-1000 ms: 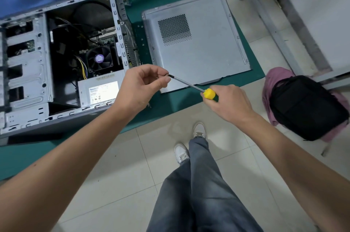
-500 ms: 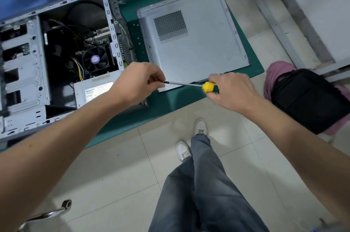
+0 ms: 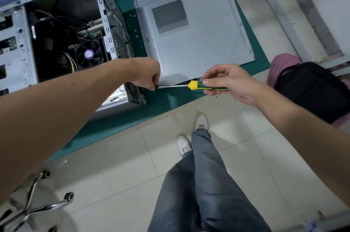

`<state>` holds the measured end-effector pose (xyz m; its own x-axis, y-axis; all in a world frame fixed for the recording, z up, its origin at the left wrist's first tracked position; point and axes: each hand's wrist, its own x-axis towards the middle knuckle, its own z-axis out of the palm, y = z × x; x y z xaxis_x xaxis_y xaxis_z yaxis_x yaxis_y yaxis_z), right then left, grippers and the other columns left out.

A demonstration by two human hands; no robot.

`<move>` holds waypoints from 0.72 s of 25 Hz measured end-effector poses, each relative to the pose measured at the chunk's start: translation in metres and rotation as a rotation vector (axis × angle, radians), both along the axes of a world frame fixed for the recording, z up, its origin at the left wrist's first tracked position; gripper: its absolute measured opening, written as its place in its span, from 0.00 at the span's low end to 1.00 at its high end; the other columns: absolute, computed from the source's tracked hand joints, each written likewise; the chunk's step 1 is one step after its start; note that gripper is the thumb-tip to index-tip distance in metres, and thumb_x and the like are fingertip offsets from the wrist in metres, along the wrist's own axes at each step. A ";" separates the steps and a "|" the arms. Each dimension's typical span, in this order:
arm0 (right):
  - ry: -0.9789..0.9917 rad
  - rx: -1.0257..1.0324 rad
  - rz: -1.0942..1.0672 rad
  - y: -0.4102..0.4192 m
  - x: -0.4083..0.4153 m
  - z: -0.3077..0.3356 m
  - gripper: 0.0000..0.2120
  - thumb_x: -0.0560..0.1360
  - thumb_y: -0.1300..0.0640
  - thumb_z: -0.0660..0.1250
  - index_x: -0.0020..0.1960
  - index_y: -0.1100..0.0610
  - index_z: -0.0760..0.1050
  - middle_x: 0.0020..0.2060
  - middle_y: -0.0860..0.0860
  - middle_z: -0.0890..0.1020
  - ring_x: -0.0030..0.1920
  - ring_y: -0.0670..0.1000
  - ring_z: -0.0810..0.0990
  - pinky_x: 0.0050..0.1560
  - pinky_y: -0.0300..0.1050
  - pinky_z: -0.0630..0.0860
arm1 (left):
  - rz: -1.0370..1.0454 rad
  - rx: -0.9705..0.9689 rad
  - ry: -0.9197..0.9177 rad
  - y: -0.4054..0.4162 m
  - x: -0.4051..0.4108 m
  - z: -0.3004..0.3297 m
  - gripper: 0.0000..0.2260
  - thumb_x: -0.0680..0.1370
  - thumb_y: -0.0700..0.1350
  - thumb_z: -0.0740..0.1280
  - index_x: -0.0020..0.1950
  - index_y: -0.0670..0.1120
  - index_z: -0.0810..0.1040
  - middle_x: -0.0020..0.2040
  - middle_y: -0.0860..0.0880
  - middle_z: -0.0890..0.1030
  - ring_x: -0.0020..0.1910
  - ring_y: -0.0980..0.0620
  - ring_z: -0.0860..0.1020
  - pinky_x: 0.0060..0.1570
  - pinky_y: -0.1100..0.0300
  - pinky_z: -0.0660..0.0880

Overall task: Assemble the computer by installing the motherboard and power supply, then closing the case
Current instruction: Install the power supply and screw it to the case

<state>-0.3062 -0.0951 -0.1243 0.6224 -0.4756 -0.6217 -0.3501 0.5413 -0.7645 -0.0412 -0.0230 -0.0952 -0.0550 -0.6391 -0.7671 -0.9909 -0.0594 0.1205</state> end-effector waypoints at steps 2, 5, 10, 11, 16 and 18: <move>-0.029 0.143 -0.115 0.004 0.000 -0.013 0.06 0.74 0.71 0.68 0.46 0.62 0.78 0.46 0.60 0.84 0.45 0.60 0.85 0.44 0.44 0.82 | -0.049 0.054 -0.031 -0.002 -0.001 -0.011 0.05 0.75 0.45 0.72 0.49 0.47 0.83 0.42 0.51 0.81 0.44 0.48 0.79 0.43 0.56 0.76; 0.021 0.119 -0.251 0.013 0.005 -0.029 0.06 0.74 0.70 0.69 0.48 0.61 0.77 0.47 0.62 0.83 0.43 0.61 0.85 0.45 0.46 0.82 | -0.112 0.121 -0.038 -0.002 -0.004 -0.026 0.05 0.74 0.45 0.73 0.49 0.46 0.84 0.46 0.48 0.83 0.45 0.47 0.79 0.45 0.55 0.76; 0.100 -0.025 -0.256 0.032 0.013 -0.049 0.10 0.72 0.59 0.77 0.51 0.55 0.79 0.40 0.53 0.86 0.41 0.54 0.86 0.43 0.44 0.81 | -0.192 0.248 -0.056 0.001 -0.003 -0.042 0.08 0.73 0.45 0.74 0.52 0.48 0.85 0.48 0.50 0.83 0.50 0.48 0.80 0.50 0.56 0.77; 0.102 -0.024 -0.249 0.034 0.014 -0.052 0.11 0.71 0.59 0.77 0.51 0.54 0.79 0.40 0.53 0.86 0.41 0.54 0.86 0.44 0.45 0.81 | -0.206 0.264 -0.061 0.001 -0.002 -0.044 0.09 0.73 0.46 0.75 0.53 0.48 0.85 0.49 0.51 0.83 0.51 0.48 0.80 0.51 0.56 0.77; 0.112 -0.021 -0.246 0.036 0.018 -0.058 0.11 0.71 0.58 0.77 0.51 0.54 0.80 0.40 0.54 0.86 0.41 0.55 0.86 0.45 0.46 0.81 | -0.202 0.303 -0.054 0.000 0.000 -0.051 0.08 0.73 0.46 0.75 0.52 0.48 0.86 0.50 0.51 0.84 0.52 0.49 0.80 0.48 0.58 0.75; 0.113 -0.015 -0.239 0.037 0.019 -0.059 0.10 0.71 0.59 0.77 0.51 0.54 0.80 0.40 0.53 0.86 0.42 0.55 0.86 0.45 0.46 0.81 | -0.189 0.319 -0.043 0.001 0.002 -0.053 0.08 0.73 0.45 0.75 0.51 0.48 0.86 0.49 0.51 0.84 0.52 0.48 0.80 0.50 0.57 0.77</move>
<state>-0.2869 -0.0581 -0.1831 0.4179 -0.6107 -0.6726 -0.2976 0.6075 -0.7365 -0.0388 -0.0222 -0.1483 -0.1125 -0.3494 -0.9302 -0.9917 0.0974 0.0833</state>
